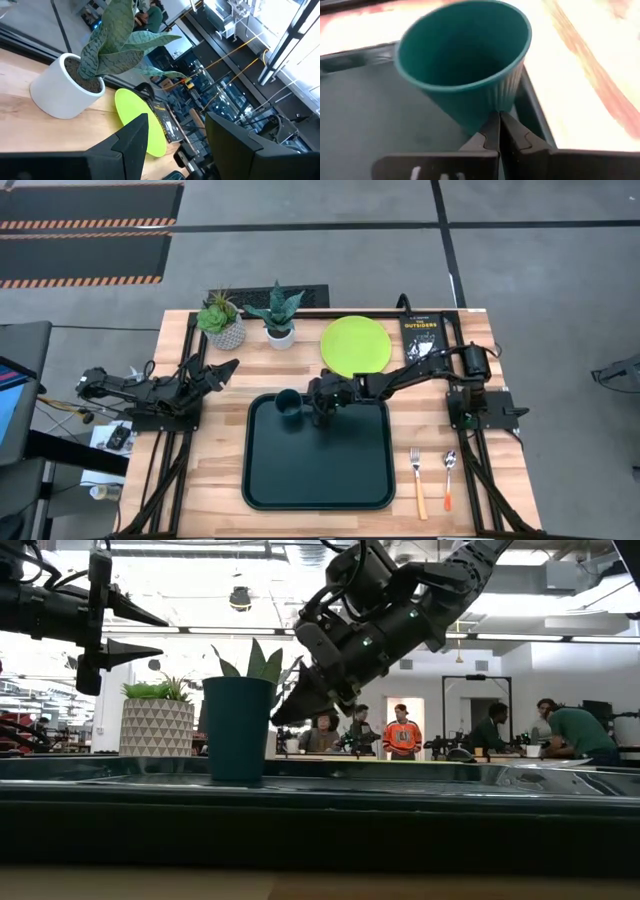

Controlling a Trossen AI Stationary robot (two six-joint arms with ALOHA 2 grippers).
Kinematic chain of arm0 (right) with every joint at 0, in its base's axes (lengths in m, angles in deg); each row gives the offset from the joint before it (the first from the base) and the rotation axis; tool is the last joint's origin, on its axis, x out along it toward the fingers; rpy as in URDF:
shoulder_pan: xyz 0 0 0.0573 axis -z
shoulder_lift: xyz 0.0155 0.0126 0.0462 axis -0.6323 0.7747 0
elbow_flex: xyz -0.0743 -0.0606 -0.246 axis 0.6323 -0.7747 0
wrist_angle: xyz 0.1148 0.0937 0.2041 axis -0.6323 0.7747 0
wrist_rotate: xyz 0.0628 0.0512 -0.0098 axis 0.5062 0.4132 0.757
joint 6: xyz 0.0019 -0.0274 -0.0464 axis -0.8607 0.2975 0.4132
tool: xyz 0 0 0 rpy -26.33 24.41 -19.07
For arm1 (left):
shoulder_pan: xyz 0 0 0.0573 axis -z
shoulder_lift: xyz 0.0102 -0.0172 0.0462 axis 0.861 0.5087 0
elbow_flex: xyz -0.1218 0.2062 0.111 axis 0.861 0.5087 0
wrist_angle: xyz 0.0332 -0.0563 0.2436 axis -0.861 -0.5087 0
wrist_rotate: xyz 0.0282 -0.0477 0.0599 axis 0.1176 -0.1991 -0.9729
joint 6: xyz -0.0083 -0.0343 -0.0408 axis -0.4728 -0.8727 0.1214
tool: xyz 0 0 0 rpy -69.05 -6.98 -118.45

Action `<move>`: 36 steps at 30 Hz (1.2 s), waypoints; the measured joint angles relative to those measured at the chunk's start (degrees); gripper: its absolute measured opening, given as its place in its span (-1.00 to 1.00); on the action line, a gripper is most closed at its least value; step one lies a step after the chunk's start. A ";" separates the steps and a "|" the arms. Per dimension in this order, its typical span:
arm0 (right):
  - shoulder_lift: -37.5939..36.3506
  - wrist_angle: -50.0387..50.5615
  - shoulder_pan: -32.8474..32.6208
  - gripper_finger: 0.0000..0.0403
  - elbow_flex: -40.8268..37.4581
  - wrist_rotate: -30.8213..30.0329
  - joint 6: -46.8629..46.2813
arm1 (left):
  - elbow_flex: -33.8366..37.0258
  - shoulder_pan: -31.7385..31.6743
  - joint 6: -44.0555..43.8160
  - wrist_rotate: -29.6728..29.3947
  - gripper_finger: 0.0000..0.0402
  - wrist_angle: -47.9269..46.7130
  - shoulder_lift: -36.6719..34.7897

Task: Pick and place plate/cup/fork/spoon on tray
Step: Put the dark green cup on the top left of the black tray, then put the light green plate on the black tray to the bottom right of the dark green cup

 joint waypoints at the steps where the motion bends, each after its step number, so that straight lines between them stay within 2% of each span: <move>1: 0.00 -0.50 -0.04 -0.92 0.00 0.29 0.23 | 0.00 0.00 0.00 -0.02 -0.09 0.00 0.00; 26: -0.12 6.11 0.77 -0.89 0.00 1.20 -0.60 | 0.00 0.00 0.76 -0.02 -0.09 -0.07 0.00; 31: -6.92 14.26 3.27 -0.91 0.25 1.29 -5.21 | 0.00 -0.02 0.74 -0.09 -0.09 -0.07 -0.01; 36: -17.06 31.17 8.00 -0.85 0.28 -0.66 -11.75 | 0.00 -0.01 0.74 -0.11 -0.09 -0.09 -0.02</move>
